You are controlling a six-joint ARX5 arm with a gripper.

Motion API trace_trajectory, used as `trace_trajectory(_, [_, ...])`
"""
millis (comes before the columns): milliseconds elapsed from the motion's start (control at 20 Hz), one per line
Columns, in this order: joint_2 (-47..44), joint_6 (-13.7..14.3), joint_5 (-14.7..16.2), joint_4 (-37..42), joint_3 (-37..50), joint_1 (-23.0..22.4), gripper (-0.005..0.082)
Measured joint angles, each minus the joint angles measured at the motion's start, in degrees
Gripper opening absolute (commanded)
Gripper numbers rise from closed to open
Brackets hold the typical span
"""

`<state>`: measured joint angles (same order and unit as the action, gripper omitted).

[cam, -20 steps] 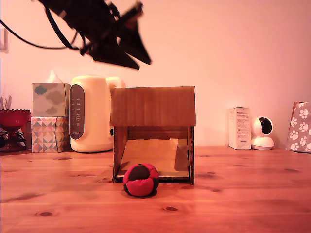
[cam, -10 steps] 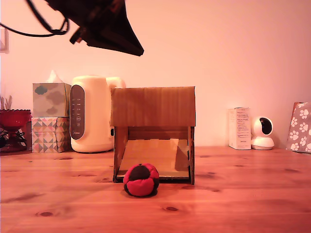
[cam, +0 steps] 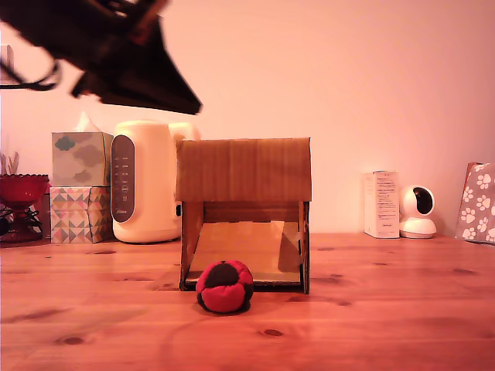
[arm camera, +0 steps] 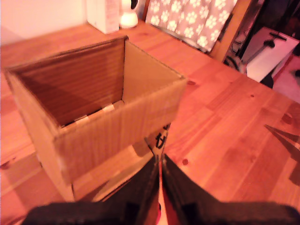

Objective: Drop the footbag into the cardboard dice tower

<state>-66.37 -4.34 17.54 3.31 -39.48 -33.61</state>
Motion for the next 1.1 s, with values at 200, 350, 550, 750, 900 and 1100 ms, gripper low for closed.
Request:
trace_trajectory(200, [2.64, -1.38, 0.0, 1.57, 5.2, 0.0, -0.002])
trace_trajectory(350, [4.37, -2.8, 0.02, 1.79, 9.92, 0.0, -0.002])
trace_trajectory(550, [4.37, -3.04, 0.02, 0.02, 11.89, -0.13, -0.002])
trace_trajectory(750, [2.8, -3.04, 0.0, -0.87, 11.89, -0.15, -0.002])
trace_trajectory(900, [2.03, -3.04, 0.02, -2.08, 11.89, -0.15, -0.002])
trace_trajectory(1100, [1.36, -3.04, 0.0, -0.79, 11.89, -0.15, -0.002])
